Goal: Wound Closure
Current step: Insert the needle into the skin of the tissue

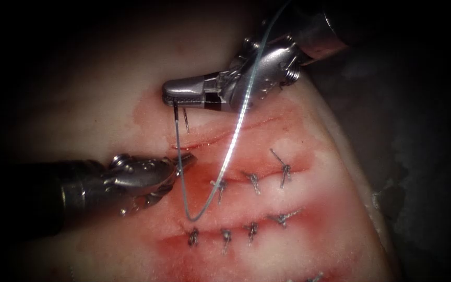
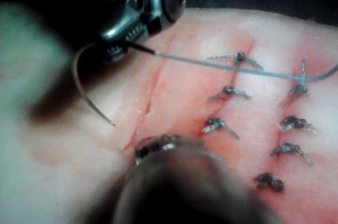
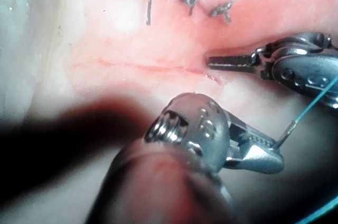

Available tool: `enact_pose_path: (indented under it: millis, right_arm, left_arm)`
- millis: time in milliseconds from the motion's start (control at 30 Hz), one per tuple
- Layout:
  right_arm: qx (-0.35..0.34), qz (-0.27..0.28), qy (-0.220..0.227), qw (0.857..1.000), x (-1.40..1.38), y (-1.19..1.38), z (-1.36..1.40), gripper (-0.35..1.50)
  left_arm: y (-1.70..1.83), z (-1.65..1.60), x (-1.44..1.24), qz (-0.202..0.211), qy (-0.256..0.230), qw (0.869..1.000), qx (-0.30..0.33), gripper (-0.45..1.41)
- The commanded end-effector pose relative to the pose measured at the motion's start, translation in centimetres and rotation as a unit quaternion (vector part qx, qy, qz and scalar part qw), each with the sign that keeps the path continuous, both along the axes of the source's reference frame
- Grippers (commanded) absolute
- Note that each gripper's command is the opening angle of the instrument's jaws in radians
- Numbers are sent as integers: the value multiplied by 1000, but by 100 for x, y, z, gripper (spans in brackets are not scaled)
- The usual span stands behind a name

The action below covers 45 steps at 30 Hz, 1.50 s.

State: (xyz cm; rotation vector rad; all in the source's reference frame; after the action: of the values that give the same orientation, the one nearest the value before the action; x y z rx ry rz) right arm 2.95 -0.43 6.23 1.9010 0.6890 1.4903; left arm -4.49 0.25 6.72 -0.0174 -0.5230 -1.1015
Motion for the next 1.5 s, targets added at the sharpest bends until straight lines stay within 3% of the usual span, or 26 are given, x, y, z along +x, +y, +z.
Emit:
enact_pose_path:
  millis: [33, 1033, 1500]
  right_arm:
    - [-1, 0, 2, 1000, 8, -1, 3, -35]
    - [-25, 3, 7, 1000, 7, -3, -4, -35]
    - [-39, 2, 14, 999, 11, -1, -28, -35]
  left_arm:
    - [5, 5, -6, 0, -1, 1000, -1, -45]
    - [4, 6, -5, 0, 0, 1000, -1, -45]
    - [3, 7, -5, 0, 1, 1000, -1, -45]
